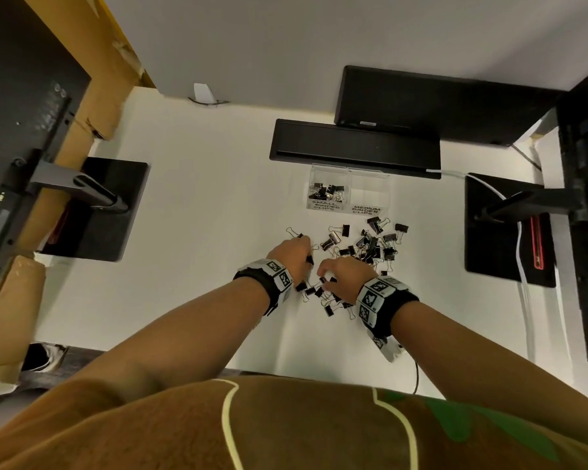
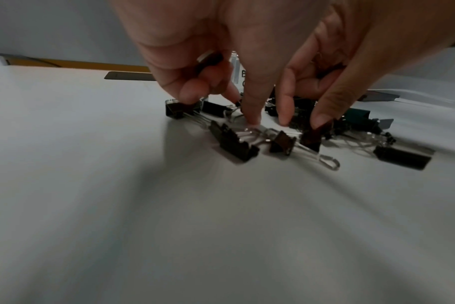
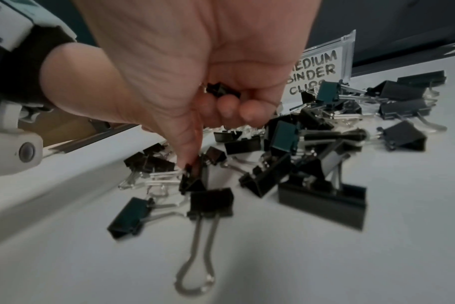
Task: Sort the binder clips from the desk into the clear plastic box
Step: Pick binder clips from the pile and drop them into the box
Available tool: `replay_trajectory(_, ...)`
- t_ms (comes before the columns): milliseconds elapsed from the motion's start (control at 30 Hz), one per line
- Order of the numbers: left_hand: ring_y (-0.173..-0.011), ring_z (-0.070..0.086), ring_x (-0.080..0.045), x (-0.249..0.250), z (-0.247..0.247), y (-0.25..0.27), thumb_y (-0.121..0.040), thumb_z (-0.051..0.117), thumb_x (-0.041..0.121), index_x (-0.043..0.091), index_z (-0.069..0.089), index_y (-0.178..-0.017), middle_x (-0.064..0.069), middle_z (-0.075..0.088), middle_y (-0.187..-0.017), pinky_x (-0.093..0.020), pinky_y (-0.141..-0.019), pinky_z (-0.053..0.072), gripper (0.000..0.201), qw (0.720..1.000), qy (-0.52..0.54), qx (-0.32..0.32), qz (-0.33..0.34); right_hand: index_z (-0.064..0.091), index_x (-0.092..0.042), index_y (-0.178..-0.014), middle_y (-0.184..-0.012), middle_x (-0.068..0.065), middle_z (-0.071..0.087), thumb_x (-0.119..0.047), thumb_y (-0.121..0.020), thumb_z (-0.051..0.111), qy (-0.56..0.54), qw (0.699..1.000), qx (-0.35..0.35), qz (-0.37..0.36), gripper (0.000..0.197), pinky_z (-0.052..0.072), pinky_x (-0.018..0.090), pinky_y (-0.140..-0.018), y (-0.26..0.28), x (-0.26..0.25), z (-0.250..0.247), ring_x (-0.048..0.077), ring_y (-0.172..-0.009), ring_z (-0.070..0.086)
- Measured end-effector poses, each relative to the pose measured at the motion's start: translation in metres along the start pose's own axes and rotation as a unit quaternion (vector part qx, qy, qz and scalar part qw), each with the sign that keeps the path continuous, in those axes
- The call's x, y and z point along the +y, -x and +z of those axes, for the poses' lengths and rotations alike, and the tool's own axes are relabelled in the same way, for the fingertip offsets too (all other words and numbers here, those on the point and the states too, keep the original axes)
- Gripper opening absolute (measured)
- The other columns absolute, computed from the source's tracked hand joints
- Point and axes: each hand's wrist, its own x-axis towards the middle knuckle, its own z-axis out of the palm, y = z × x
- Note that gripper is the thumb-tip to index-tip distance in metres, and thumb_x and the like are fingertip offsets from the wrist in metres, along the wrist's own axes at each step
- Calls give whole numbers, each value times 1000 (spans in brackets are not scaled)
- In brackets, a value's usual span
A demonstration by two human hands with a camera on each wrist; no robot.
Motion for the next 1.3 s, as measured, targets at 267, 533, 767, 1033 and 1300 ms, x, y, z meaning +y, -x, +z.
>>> replay_trajectory(267, -101, 55, -32, 4, 5, -8, -89, 51, 8, 0, 52, -105, -17, 50, -114, -38, -84, 48, 17, 1000, 3, -10, 18, 52, -11, -102, -89, 1, 55, -20, -90, 54, -54, 998, 14, 7, 16, 39, 25, -66, -1, 7, 4, 17, -79, 51)
replay_trajectory(533, -67, 51, -9, 36, -48, -41, -89, 57, 10, 10, 52, -85, -2, 56, -84, -19, -62, 45, 7, 979, 164, 118, 22, 62, -11, -92, -79, -4, 58, -23, -83, 64, -245, 956, 120, 104, 15, 49, 26, -68, -1, 26, -16, 12, -74, 55)
replay_trajectory(767, -65, 53, -18, 52, -92, -82, -88, 56, 7, 14, 51, -87, -5, 57, -84, -22, -52, 43, 9, 969, 184, 164, -15, 65, -15, -94, -77, -4, 61, -21, -88, 62, -347, 916, 160, 118, 9, 43, 17, -53, -2, 46, -57, 5, -55, 54)
replay_trajectory(1033, -100, 60, -24, 39, -83, -71, -89, 51, 4, 11, 58, -112, -7, 56, -122, -26, -87, 46, 24, 969, 184, 165, -1, 68, -15, -92, -86, -1, 64, -15, -87, 57, -246, 936, 236, 92, 12, 52, 27, -67, -41, 29, -106, 17, -69, 59)
replay_trajectory(1300, -83, 55, -16, 6, -49, -4, -88, 52, 6, 13, 61, -100, -3, 57, -103, -22, -76, 44, 17, 982, 164, 93, 10, 65, -10, -102, -107, 8, 65, -6, -89, 50, -104, 973, 197, 55, 20, 46, 26, -75, -82, -5, -124, 22, -93, 60)
